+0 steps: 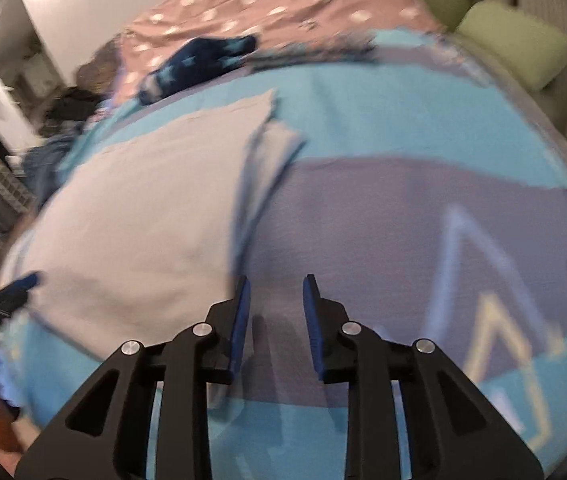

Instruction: Fold small clothes

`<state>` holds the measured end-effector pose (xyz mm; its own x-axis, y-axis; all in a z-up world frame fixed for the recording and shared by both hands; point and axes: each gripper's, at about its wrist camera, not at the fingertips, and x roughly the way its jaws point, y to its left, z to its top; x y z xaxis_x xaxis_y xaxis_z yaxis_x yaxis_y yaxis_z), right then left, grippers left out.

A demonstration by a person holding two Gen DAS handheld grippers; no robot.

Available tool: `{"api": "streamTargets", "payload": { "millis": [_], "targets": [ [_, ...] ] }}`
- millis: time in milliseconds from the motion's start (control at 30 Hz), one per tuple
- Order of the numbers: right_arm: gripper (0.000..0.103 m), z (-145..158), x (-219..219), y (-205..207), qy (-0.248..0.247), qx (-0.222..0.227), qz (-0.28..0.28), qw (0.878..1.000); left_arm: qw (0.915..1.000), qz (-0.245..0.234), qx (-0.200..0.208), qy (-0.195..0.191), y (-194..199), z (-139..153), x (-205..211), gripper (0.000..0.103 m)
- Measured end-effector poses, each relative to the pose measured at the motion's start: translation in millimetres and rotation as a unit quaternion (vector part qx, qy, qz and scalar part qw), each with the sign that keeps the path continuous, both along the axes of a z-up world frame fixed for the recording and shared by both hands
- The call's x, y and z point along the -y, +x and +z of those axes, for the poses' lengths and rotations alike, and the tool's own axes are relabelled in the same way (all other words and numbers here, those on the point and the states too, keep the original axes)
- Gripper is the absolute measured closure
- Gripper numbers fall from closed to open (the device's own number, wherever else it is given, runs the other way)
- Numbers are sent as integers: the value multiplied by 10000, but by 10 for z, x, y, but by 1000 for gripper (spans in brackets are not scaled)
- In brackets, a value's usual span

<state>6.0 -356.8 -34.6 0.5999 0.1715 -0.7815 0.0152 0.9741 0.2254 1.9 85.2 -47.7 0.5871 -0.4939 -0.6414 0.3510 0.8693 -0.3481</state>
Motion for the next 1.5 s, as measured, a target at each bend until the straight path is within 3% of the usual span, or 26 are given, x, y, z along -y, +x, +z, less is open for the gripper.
{"api": "streamTargets", "payload": {
  "millis": [133, 267, 367, 500, 667, 833, 1033, 1133, 1200, 1267, 1300, 1333, 1367, 1433, 1467, 1500],
  "targets": [
    [75, 245, -235, 5, -124, 304, 132, 9994, 9962, 872, 19, -72, -78, 1, -725, 40],
    [74, 400, -868, 136, -323, 459, 913, 9942, 9887, 1496, -33, -112, -207, -77, -1328, 40],
    [74, 409, -1444, 330, -469, 379, 1530, 9864, 9835, 1748, -165, -445, -315, -181, -1682, 40],
    [74, 414, -2236, 655, -559, 234, 2252, 9724, 9828, 1527, -328, -988, -307, -394, -1895, 40],
    [65, 458, -3189, 1005, -954, 185, 3050, 9474, 9812, 1110, -332, -1546, -173, -450, -1926, 40],
    [65, 435, -4010, 1440, -1385, 25, 3575, 9236, 9819, 792, -293, -1693, -81, -449, -1807, 41],
    [65, 220, -4966, 1983, -2241, -240, 4142, 8818, 9788, 591, 1, -1963, -104, -382, -1797, 57],
    [65, 0, -5252, 2182, -2610, -657, 4326, 8605, 9765, 508, 229, -2080, -121, -308, -1798, 57],
    [65, -169, -5384, 2275, -2820, -1050, 4438, 8441, 9783, 535, 132, -1997, -73, -320, -1770, 57],
    [65, -232, -5440, 2290, -2987, -1126, 4501, 8340, 9785, 646, -69, -1956, 0, -374, -1779, 56],
    [65, -223, -5469, 2292, -3033, -1098, 4519, 8317, 9777, 725, -182, -1962, 27, -406, -1793, 55],
    [91, -206, -5487, 2292, -3045, -1081, 4507, 8321, 9764, 793, -271, -1988, 32, -433, -1805, 55],
    [102, -164, -5498, 2305, -2986, -1070, 4444, 8378, 9739, 868, -366, -2063, 38, -464, -1831, 55],
    [102, -84, -5497, 2326, -2727, -1027, 4320, 8535, 9687, 1001, -453, -2225, 69, -509, -1897, 58],
    [103, -40, -5481, 2353, -2531, -989, 4252, 8633, 9652, 1096, -449, -2330, 82, -523, -1945, 71],
    [103, -29, -5461, 2404, -2326, -1042, 4171, 8724, 9628, 1115, -422, -2427, 93, -532, -1980, 95]
  ]
}}
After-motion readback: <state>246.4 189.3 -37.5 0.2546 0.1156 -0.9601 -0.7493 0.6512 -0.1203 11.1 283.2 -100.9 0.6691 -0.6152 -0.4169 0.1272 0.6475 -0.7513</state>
